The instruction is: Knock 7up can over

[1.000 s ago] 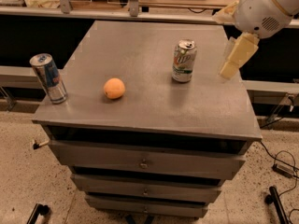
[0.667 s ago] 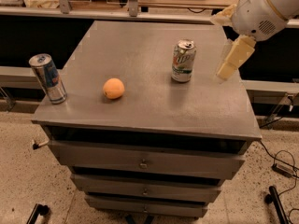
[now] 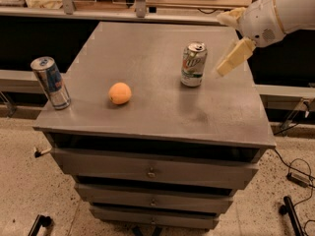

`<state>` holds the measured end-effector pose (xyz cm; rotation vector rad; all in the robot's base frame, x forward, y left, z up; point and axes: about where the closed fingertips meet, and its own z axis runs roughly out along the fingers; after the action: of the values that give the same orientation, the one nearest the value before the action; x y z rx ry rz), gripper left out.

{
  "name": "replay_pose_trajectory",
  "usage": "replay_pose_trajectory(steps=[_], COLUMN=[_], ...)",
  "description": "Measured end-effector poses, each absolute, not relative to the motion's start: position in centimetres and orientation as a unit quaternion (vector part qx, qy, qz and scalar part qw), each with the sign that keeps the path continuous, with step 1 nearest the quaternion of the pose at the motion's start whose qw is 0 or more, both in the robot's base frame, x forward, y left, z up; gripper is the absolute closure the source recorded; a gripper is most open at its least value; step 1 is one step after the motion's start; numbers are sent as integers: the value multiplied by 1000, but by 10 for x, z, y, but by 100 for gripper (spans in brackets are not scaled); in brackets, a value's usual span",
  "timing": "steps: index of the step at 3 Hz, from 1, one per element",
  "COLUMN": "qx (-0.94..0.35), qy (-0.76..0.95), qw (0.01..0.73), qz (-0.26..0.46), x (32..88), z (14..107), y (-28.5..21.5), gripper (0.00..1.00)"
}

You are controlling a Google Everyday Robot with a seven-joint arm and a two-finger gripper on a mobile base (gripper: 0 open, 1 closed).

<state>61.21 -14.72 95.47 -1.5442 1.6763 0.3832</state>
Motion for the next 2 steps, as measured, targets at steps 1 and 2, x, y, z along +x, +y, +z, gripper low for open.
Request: replay_pose_trajectory(steps=[1, 2], qx=[-582, -549], qy=[655, 664], qw=[445, 458], qz=[187, 217], x=[640, 653], z=[946, 925], y=[-147, -152], gripper=[0, 0])
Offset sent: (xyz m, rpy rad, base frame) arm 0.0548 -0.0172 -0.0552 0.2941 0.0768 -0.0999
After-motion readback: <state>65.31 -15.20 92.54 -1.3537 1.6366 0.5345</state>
